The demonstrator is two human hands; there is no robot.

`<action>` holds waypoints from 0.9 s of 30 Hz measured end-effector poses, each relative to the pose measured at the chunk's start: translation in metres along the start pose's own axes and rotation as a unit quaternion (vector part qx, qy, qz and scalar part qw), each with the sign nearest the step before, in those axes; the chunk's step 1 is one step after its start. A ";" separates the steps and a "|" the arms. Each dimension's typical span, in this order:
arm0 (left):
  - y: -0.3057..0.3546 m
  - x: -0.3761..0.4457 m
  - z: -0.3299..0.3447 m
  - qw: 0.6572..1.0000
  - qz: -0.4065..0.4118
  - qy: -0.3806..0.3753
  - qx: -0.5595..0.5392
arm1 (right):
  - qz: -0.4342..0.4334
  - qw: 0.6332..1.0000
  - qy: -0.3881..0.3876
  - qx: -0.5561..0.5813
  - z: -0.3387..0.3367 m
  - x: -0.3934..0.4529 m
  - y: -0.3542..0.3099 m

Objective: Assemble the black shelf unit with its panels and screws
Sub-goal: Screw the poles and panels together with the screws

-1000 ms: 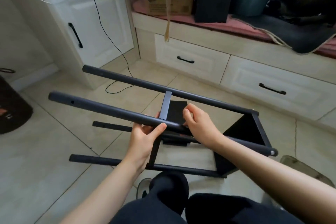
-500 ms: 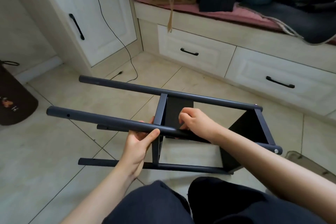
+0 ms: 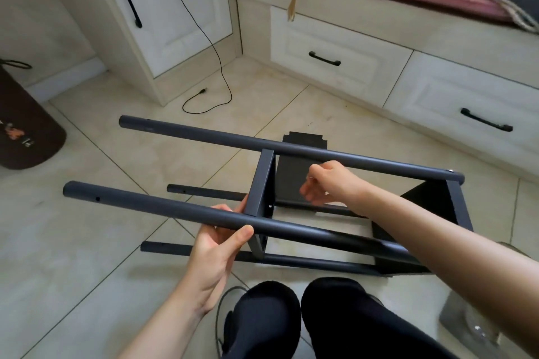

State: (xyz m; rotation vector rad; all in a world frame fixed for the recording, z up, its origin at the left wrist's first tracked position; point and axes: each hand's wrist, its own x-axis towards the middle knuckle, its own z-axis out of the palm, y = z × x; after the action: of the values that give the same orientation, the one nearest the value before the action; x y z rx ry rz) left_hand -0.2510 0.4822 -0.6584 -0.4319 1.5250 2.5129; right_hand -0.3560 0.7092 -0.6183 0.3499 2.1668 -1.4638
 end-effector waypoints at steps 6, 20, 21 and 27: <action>0.000 -0.014 -0.009 1.000 -0.003 0.009 -0.015 | -0.022 0.995 -0.017 -0.095 0.024 0.004 0.010; 0.005 -0.036 -0.030 1.000 0.000 0.012 -0.011 | -0.119 0.958 -0.003 -0.262 0.046 -0.002 0.012; 0.006 -0.037 -0.029 1.000 0.003 0.014 -0.010 | -0.134 0.953 0.039 -0.270 0.047 -0.003 0.013; 0.018 -0.042 -0.019 0.999 0.017 -0.037 0.011 | -0.137 0.948 0.164 -0.235 0.040 -0.017 0.017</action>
State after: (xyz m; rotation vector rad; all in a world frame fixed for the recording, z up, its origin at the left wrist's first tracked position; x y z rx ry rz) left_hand -0.2135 0.4574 -0.6380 -0.3072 1.5451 2.5050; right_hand -0.3232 0.6802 -0.6341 0.1278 2.8388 -1.0153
